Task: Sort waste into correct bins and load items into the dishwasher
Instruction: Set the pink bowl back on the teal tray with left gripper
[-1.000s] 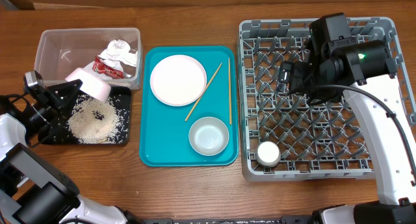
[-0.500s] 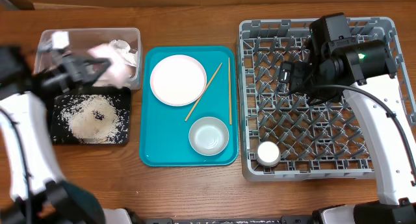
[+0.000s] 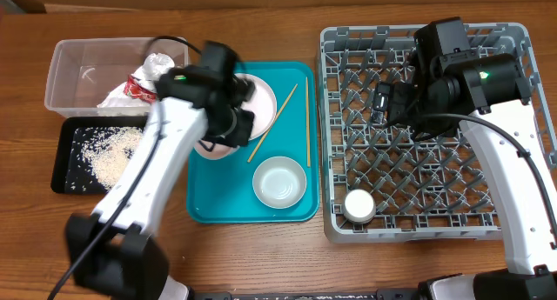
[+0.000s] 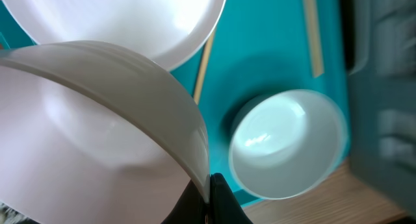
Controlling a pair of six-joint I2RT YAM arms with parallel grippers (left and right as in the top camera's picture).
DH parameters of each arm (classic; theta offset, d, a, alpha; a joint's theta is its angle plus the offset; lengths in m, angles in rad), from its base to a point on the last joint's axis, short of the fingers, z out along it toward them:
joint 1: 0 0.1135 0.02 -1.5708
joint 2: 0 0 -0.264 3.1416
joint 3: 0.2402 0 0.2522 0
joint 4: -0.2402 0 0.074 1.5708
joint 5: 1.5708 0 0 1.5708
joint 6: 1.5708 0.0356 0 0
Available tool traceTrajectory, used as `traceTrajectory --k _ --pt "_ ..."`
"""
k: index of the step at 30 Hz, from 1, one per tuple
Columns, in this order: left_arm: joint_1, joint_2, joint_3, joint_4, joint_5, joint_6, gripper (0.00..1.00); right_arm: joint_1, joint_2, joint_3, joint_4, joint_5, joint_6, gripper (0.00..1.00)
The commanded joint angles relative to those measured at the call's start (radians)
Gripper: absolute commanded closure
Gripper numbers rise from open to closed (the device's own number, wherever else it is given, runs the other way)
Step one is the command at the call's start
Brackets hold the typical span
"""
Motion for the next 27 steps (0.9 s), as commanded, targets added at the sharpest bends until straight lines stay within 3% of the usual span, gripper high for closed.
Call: traceTrajectory --k 1,10,15,19,27 --pt "-0.043 0.087 -0.002 -0.031 -0.138 0.020 0.96 -0.003 -0.010 0.020 0.005 0.002 -0.005 0.00" --pt "-0.074 0.277 -0.002 -0.103 -0.084 0.020 0.96 -0.003 -0.010 0.020 0.005 0.002 -0.004 0.00" --pt "-0.074 0.286 0.006 -0.095 -0.037 0.021 0.71 -0.003 -0.010 0.020 0.007 0.002 -0.004 0.00" --pt "-0.072 0.284 0.076 -0.137 -0.034 0.027 0.60 -0.003 -0.010 0.020 0.037 -0.013 -0.004 0.00" --pt "-0.024 0.280 0.350 -0.291 0.012 0.027 0.56 0.008 -0.008 0.019 0.153 -0.215 -0.004 0.00"
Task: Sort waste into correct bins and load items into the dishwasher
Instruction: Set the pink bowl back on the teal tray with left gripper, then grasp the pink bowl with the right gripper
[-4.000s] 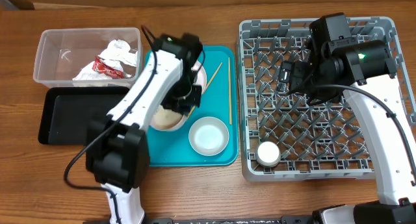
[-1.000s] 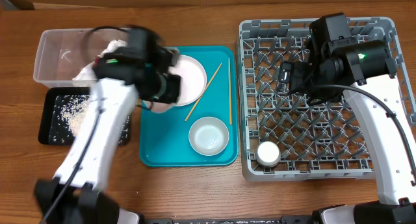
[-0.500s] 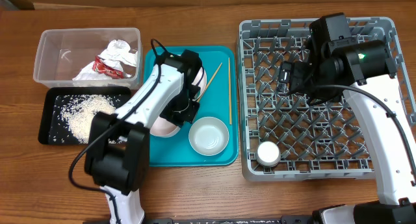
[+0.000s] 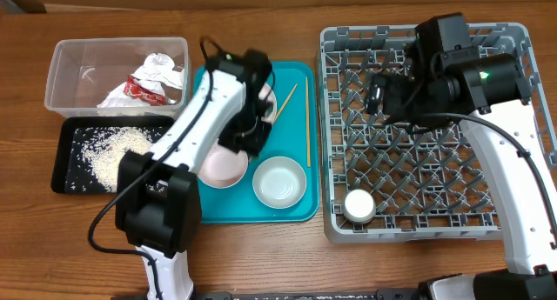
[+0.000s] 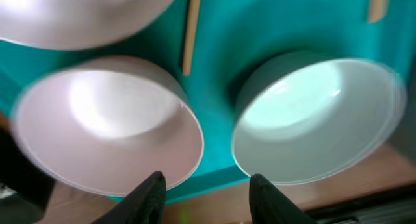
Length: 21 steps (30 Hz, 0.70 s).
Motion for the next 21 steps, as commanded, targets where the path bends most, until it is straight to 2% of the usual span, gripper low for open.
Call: traceTrajectory --k 1,10,14,21 --pt "0.051 -0.008 0.146 -0.051 0.037 0.014 0.56 0.017 -0.006 0.019 0.056 -0.138 -0.003 0.00" --pt "0.317 -0.026 0.430 -0.128 0.111 0.015 0.50 0.263 0.090 0.019 0.235 -0.166 0.083 0.00" --pt "0.431 -0.026 0.467 -0.159 0.119 0.023 0.48 0.391 0.192 0.019 0.294 -0.165 0.092 0.01" --pt "0.522 -0.032 0.471 -0.178 0.241 0.168 0.50 0.547 0.375 0.019 0.354 -0.065 0.091 0.07"
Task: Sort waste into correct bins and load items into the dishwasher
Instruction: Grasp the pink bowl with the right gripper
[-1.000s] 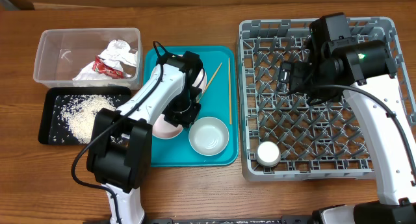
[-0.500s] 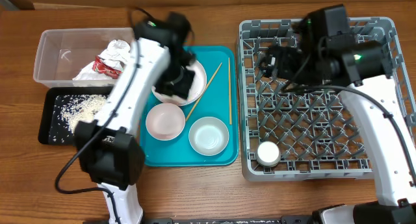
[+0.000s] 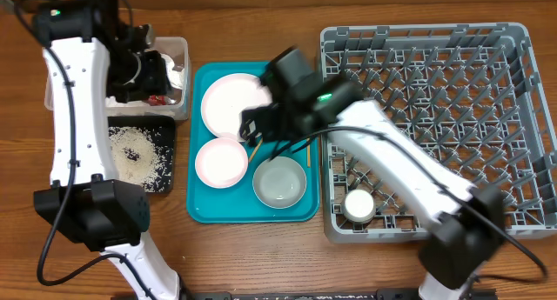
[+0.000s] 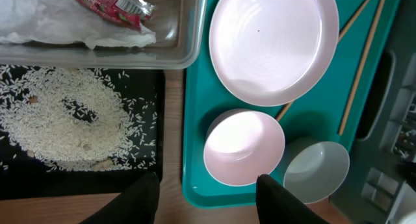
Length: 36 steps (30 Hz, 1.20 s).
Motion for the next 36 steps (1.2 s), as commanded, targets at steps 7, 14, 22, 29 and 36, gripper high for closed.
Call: traceTrajectory --k 7,14,22,29,36 --pt "0.008 -0.063 0.083 0.005 0.158 0.175 0.49 0.105 0.196 0.017 0.072 0.096 0.010 0.23" --pt "0.007 -0.061 0.097 0.015 0.158 0.174 0.46 0.109 0.251 0.017 0.126 0.146 0.009 0.36" --pt "0.005 -0.061 0.097 0.024 0.158 0.171 0.00 0.109 0.266 0.017 0.192 0.193 0.002 0.73" --pt "0.005 -0.061 0.097 0.024 0.158 0.171 0.00 0.109 0.313 0.017 0.182 0.193 0.003 0.88" --pt "0.005 -0.061 0.097 0.025 0.158 0.171 0.00 0.087 0.266 0.070 0.112 0.193 0.003 0.96"
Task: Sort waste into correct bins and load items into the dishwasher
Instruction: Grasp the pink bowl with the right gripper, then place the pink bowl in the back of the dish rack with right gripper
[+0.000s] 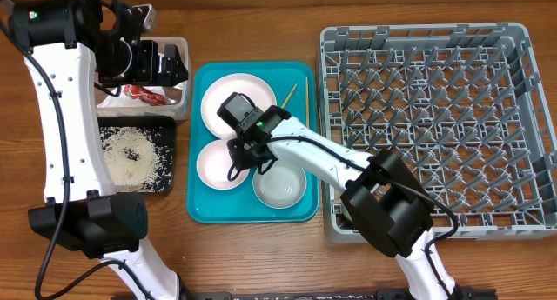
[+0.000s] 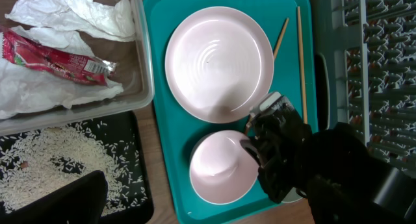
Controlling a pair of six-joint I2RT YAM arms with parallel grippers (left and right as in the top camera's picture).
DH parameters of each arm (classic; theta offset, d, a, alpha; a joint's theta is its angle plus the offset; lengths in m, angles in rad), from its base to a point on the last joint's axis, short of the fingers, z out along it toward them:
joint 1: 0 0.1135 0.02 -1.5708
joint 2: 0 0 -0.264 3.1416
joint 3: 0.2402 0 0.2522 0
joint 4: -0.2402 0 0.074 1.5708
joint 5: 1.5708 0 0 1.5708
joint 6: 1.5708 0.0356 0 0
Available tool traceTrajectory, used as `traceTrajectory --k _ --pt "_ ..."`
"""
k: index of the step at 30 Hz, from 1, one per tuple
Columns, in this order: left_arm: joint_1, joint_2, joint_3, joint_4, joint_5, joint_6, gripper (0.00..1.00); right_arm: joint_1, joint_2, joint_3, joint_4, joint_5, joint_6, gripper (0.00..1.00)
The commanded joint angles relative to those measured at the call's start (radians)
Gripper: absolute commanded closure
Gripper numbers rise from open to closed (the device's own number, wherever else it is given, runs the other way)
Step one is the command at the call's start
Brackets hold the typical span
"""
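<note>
On the teal tray point(image 1: 205, 209) lie a pink plate point(image 1: 233, 98), a pink bowl point(image 1: 214, 165), a pale bowl point(image 1: 282, 185) and two chopsticks point(image 1: 307, 117). My right gripper point(image 1: 247, 150) reaches across the tray, open, its fingers at the pink bowl's right rim. In the left wrist view the right gripper point(image 2: 257, 130) sits between the pink plate point(image 2: 218, 62) and the pink bowl point(image 2: 218, 175). My left gripper point(image 1: 167, 63) hovers open over the clear bin point(image 1: 61, 52), holding nothing. One of its fingers point(image 2: 65, 198) shows; the other is lost against the dark arm.
The grey dish rack point(image 1: 435, 117) fills the right side. The clear bin holds crumpled paper and a red wrapper point(image 2: 55, 58). A black tray of rice point(image 1: 130, 152) lies in front of it. The right arm's base covers the rack's near left corner.
My right gripper was over the tray near the plate and chopsticks; now it is lower, at the pink bowl's right rim. The left arm stays over the clear bin, shifted slightly.
First my left gripper held the pink bowl by its rim over the tray, the right arm over the rack. Then the bowl stood on the tray beside the pale bowl, let go. Then the left arm was over the clear bin and the right arm over the tray, now at the pink bowl.
</note>
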Motion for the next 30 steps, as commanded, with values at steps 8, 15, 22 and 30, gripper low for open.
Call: traceTrajectory --k 8,15,22,30 --pt "-0.004 -0.021 0.022 0.003 0.014 0.011 0.00 -0.123 -0.227 0.249 -0.273 0.142 0.008 0.96" --pt "-0.004 -0.021 0.022 0.003 0.014 0.011 0.00 -0.240 -0.395 0.306 -0.393 0.683 0.088 0.96" --pt "-0.004 -0.021 0.022 0.003 0.014 0.011 0.00 -0.292 -0.351 0.257 -0.328 1.257 0.082 0.96" --pt "-0.004 -0.021 0.022 0.003 0.014 0.011 0.00 -0.338 -0.190 0.205 -0.159 1.484 -0.067 0.96"
